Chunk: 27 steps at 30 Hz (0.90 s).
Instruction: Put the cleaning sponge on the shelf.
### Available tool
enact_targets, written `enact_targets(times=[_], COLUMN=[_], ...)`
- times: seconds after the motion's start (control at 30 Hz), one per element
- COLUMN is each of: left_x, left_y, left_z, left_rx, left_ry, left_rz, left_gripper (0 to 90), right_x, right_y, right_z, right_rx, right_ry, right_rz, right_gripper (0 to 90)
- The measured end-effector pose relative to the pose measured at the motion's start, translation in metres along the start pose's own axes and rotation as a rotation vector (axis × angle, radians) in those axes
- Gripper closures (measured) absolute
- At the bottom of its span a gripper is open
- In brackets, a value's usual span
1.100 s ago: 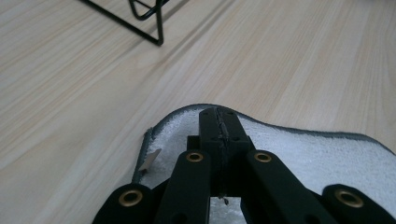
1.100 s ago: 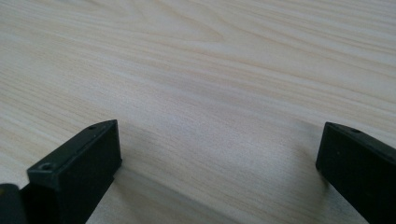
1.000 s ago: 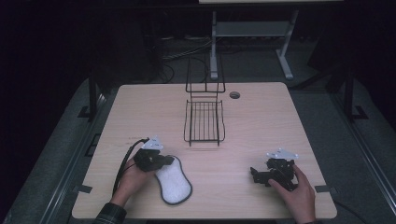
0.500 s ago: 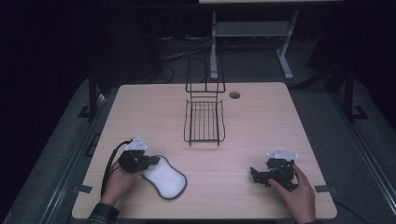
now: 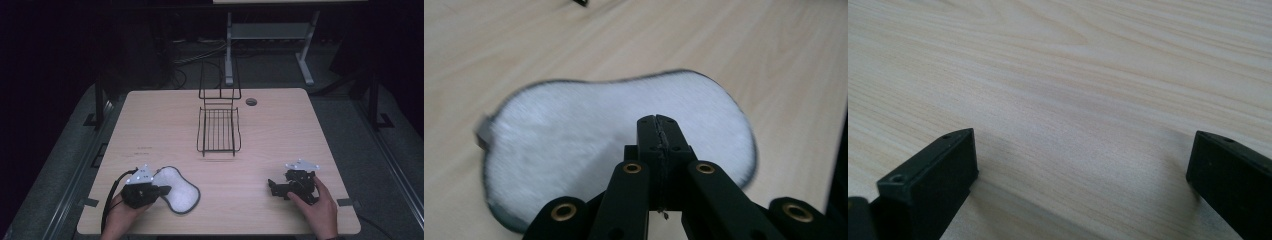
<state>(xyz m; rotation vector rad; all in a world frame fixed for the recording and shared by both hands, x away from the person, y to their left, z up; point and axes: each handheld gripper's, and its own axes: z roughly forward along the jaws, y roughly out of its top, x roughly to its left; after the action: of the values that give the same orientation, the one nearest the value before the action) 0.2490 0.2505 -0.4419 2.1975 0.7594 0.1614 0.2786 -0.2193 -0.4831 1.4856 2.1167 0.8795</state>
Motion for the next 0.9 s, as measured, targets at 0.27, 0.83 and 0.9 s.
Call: enact_targets(times=[0.27, 0.83, 0.9], left_x=[-0.012, -0.012, -0.013], left_y=[0.0, 0.025, 0.029], left_z=[0.013, 0.038, 0.042], left_rx=[0.049, 0.08, 0.087], left_ry=[-0.049, -0.092, -0.093], left_rz=[0.033, 0.076, 0.087], left_gripper=[89.6, 89.6, 89.5], right_x=[0.0, 0.0, 0.0], right_y=[0.0, 0.0, 0.0], right_z=[0.0, 0.0, 0.0], right_rx=[0.002, 0.0, 0.0], right_ry=[0.0, 0.001, 0.001], right_rz=[0.0, 0.0, -0.001], right_gripper=[0.0, 0.0, 0.0])
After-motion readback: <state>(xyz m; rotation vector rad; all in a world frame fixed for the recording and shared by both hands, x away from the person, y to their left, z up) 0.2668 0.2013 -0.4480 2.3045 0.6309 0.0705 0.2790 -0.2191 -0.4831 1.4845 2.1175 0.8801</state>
